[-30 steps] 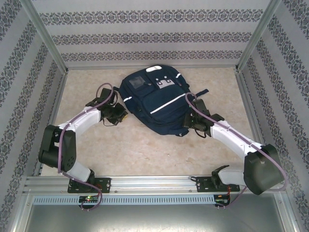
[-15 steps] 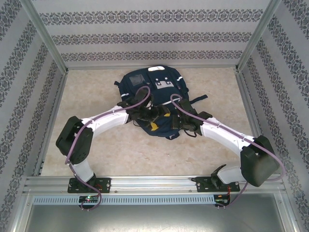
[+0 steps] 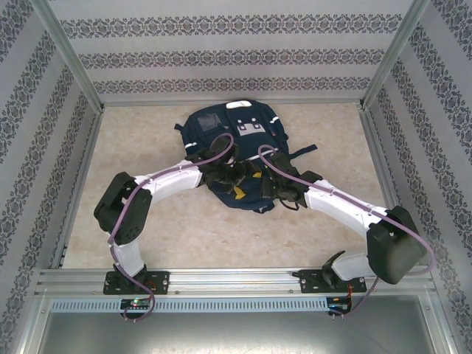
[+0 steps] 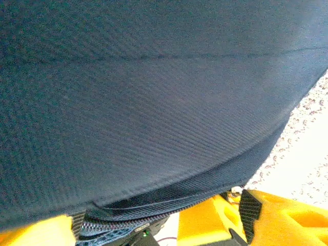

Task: Pack the student bag
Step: Zip the student bag at the center of the table.

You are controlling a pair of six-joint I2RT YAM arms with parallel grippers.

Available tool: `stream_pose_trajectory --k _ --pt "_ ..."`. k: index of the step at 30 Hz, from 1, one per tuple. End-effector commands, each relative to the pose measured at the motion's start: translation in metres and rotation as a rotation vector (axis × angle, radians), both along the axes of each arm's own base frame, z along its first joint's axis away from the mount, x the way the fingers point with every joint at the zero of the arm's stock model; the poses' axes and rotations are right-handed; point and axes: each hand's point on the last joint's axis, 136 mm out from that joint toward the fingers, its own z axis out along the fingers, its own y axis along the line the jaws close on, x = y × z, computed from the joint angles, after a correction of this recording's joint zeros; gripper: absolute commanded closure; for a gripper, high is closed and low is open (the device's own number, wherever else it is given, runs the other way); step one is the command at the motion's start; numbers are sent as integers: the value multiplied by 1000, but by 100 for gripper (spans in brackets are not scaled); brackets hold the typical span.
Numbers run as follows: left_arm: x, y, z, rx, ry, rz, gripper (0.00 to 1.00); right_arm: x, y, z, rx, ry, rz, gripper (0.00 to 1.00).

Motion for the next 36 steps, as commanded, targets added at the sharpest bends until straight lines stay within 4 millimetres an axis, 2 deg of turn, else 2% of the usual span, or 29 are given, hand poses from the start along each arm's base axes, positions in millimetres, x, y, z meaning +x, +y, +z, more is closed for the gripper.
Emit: stream_pose_trajectory --k 1,4,9,15,18,23,30,31,32,35,36 --pt "-9 8 29 52 -93 -68 23 20 2 25 55 -91 -44 100" --pt "-18 15 40 46 -86 -53 23 25 -3 27 40 -105 -59 100" --pt "-31 20 45 -24 -24 19 25 32 -5 27 26 -118 -65 100" --pt "-45 7 40 -134 90 76 22 38 2 31 45 -134 -58 100" --pt "-44 2 34 -155 124 101 18 37 10 35 58 -147 -39 100" --pt "-30 -6 20 -154 146 137 9 28 20 36 71 -151 -9 100" --pt "-17 -13 -16 -115 199 169 12 16 24 39 98 -161 11 100" --pt "-16 -14 -19 -115 201 171 16 15 25 40 100 -166 15 100" --pt "-15 -14 -22 -114 201 173 24 13 25 41 101 -168 19 100" --pt "-9 -11 -25 -105 181 184 54 11 23 41 94 -172 19 100" --pt "-9 -8 -27 -85 178 184 66 11 21 41 87 -173 17 100"
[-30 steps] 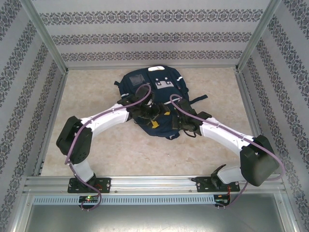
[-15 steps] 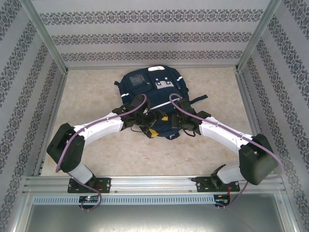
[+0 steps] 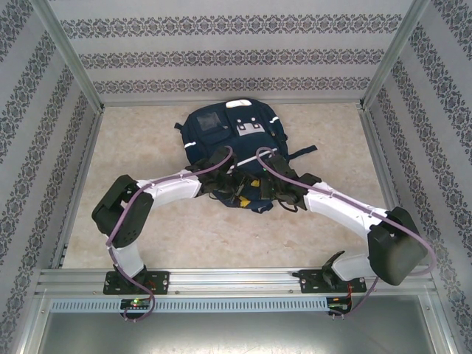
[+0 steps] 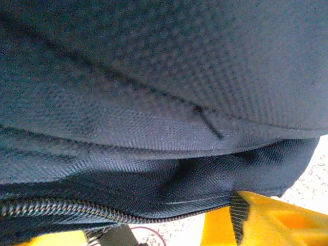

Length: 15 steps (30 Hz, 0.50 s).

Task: Pack the student bag
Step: Zip the student bag at the center of the table.

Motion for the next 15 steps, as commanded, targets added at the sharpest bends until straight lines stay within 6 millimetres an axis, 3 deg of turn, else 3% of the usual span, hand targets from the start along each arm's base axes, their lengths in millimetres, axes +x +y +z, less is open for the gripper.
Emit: stream_pose_trajectory --k 1,2,3,7,12,15 --pt "11 3 -8 31 -6 34 82 14 15 38 87 -139 9 100" --pt "11 8 -8 46 -8 31 97 14 14 39 80 -142 9 100" --pt "11 13 -6 57 -17 32 100 15 11 38 69 -143 6 100" --pt "9 53 3 160 -77 52 100 18 -9 32 20 -140 -33 100" --pt "-2 106 23 246 -141 79 100 28 -58 15 -37 -108 -156 100" --pt "-8 129 37 249 -181 86 100 37 -78 12 -56 -113 -196 100"
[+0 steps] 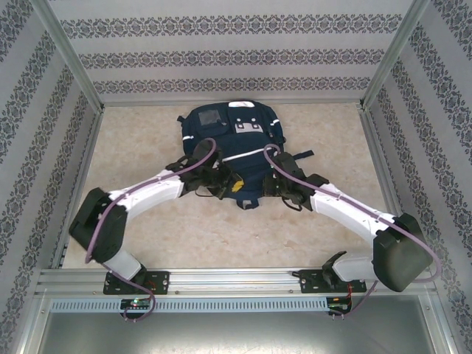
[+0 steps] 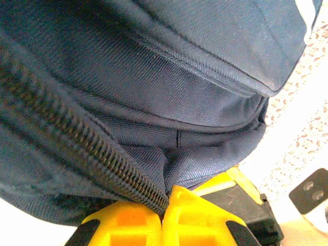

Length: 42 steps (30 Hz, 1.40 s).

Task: Pack the student bag
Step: Zip the student bag at the center of the table.

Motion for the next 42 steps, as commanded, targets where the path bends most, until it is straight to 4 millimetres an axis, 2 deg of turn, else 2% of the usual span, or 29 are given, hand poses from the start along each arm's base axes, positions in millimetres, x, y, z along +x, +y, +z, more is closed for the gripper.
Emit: stream_pose_trajectory --k 1,10,15,19,24,28,31,33,35,37,42 --pt "-14 66 -14 175 28 66 100 22 -75 -10 -174 -40 -215 100" --pt "-24 103 43 152 -97 -6 100 69 -105 -31 -235 5 -284 100" --pt "-33 121 51 137 -105 -5 100 91 -120 -50 -266 63 -316 100" --pt "-36 124 62 118 -150 -16 100 103 -133 -65 -302 104 -331 100" --pt "-41 128 66 126 -156 -35 100 119 -148 -62 -263 123 -391 100" --pt "-41 127 66 117 -162 -38 100 125 -135 -50 -174 115 -378 100" --pt "-38 126 68 115 -181 -37 98 122 -109 -38 -77 93 -313 100" --pt "-34 124 70 115 -201 -36 82 114 -93 -32 -73 81 -274 100" --pt "-31 120 69 113 -213 -44 76 105 -78 -27 -63 74 -238 100" --pt "-28 115 66 121 -215 -62 71 94 -60 -23 -34 72 -196 100" --pt "-24 102 60 169 -229 -124 65 64 0 -10 11 58 -62 100"
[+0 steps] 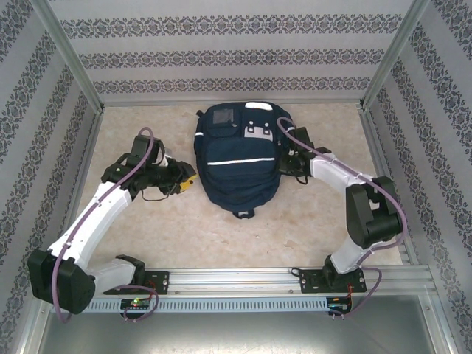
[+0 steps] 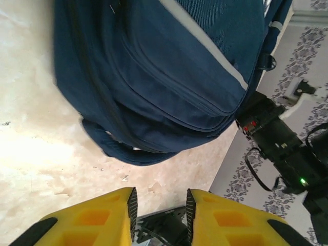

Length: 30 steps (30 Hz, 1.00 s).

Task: Pack the student bag
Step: Zip the student bag at the center of the table.

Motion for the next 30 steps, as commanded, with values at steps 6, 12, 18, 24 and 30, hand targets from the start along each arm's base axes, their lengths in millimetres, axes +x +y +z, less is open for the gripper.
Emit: stream_pose_trajectory --k 6,12,18,24,30 --pt "4 -31 -7 220 -118 -216 47 -25 96 42 164 -78 159 100" --pt "1 -51 -27 515 -254 -459 44 -28 118 52 194 -78 205 100" --pt "7 -67 -44 664 -342 -620 31 -32 121 53 212 -65 207 100" --pt "30 -79 -64 784 -369 -692 31 -37 124 54 221 -63 215 100" --pt "38 -94 -90 807 -350 -766 46 -39 121 57 219 -70 212 100"
